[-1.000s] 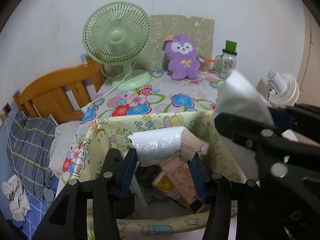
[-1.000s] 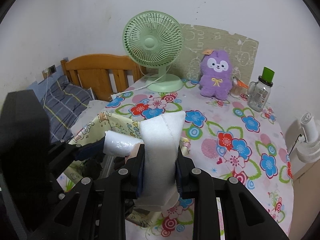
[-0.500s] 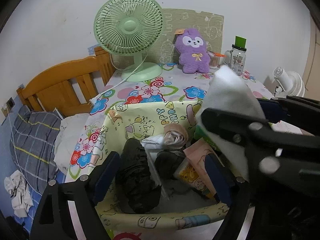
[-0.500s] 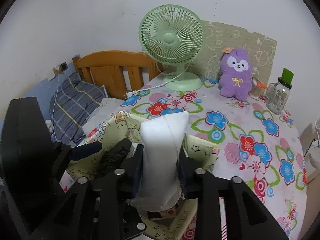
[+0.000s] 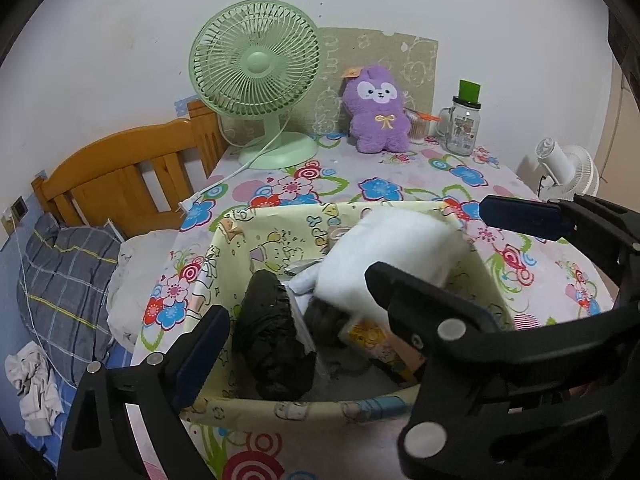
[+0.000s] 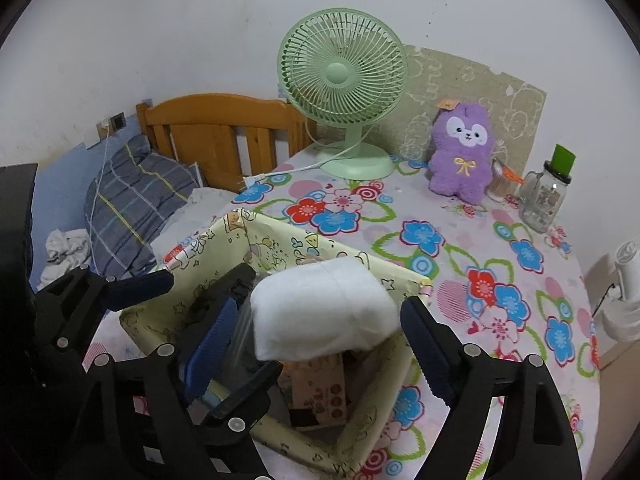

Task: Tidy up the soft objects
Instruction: 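Lower the white cloth into the storage box and open both tools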

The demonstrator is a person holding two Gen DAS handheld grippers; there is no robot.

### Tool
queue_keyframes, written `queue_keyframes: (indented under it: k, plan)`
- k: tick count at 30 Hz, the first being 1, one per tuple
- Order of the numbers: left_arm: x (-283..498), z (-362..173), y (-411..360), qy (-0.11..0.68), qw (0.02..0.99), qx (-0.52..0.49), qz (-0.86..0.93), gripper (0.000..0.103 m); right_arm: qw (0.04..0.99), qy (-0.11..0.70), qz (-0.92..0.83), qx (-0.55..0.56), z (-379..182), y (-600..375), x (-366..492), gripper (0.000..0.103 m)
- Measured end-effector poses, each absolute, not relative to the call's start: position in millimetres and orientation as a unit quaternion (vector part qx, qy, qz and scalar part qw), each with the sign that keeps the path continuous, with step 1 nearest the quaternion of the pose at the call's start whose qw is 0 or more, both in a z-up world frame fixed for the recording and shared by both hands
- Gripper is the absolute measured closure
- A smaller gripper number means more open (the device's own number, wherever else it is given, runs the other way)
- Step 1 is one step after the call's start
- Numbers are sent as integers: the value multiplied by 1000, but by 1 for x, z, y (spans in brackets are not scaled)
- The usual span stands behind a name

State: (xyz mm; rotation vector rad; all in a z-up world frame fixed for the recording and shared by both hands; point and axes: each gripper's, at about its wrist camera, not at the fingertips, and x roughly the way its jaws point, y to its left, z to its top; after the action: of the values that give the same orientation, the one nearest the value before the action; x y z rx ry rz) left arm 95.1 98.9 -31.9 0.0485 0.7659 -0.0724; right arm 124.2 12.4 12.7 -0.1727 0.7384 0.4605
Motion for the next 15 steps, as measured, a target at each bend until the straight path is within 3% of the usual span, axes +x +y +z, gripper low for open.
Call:
queue_keyframes:
  k: [15]
  plan:
    - [67,-16,57,347,935,36,-60,6,924,334,177,-61,26,-33,88,7]
